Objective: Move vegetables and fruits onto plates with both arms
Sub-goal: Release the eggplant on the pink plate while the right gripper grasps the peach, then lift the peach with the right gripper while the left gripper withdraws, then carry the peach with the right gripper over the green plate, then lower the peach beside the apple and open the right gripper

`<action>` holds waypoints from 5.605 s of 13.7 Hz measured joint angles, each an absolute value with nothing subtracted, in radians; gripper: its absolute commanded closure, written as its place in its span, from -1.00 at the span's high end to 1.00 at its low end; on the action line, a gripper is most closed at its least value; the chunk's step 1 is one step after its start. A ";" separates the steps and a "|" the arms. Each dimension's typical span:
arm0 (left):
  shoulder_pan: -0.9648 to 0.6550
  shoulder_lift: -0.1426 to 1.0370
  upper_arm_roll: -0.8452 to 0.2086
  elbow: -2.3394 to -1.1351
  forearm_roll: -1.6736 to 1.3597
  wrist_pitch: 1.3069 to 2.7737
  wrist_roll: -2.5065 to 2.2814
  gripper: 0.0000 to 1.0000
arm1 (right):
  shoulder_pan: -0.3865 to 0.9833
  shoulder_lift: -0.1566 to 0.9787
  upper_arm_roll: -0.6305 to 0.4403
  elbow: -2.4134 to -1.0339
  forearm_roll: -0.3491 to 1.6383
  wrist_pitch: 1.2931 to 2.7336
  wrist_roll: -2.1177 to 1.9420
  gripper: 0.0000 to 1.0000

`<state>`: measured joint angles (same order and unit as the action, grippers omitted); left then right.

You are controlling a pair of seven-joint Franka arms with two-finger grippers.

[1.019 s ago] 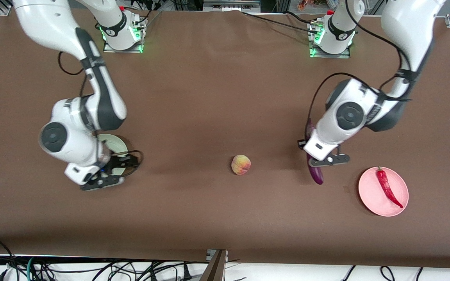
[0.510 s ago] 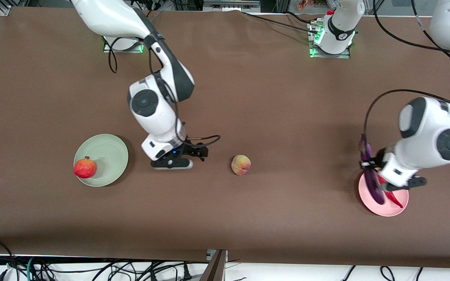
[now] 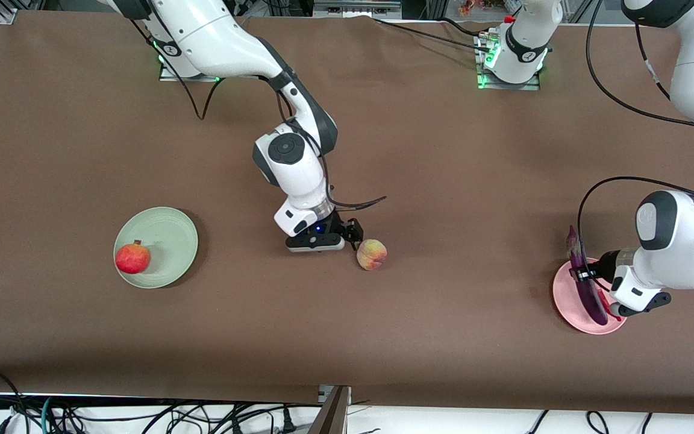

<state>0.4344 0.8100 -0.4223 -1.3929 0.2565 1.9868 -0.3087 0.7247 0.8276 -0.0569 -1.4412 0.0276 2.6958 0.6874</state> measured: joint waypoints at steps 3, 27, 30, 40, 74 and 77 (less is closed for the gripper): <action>0.432 0.811 -0.422 -1.390 0.256 2.017 -0.307 1.00 | 0.778 0.887 -0.089 -1.354 0.027 2.697 0.723 0.99; 0.179 0.134 -0.148 -1.582 0.068 1.714 -0.060 1.00 | 0.841 1.086 -0.145 -1.138 0.003 2.778 0.751 0.99; 0.003 0.003 0.030 -1.720 0.030 1.696 0.000 1.00 | 0.854 1.096 -0.145 -1.138 0.003 2.778 0.751 0.99; -0.008 0.008 0.057 -1.652 -0.027 1.620 0.028 1.00 | 0.855 1.108 -0.147 -1.136 0.001 2.783 0.751 -0.47; -0.012 0.021 0.052 -1.646 -0.027 1.617 0.028 1.00 | 0.380 0.660 -0.315 -1.733 0.110 2.304 -0.322 1.00; -0.012 0.021 0.052 -1.646 -0.027 1.616 0.028 1.00 | 0.381 0.651 -0.315 -1.714 0.110 2.296 -0.326 1.00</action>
<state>-0.0119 0.0210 0.0519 -1.6455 -0.0268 1.6164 0.0275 0.3809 0.6508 -0.3147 -1.7142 0.1097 2.2961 -0.3261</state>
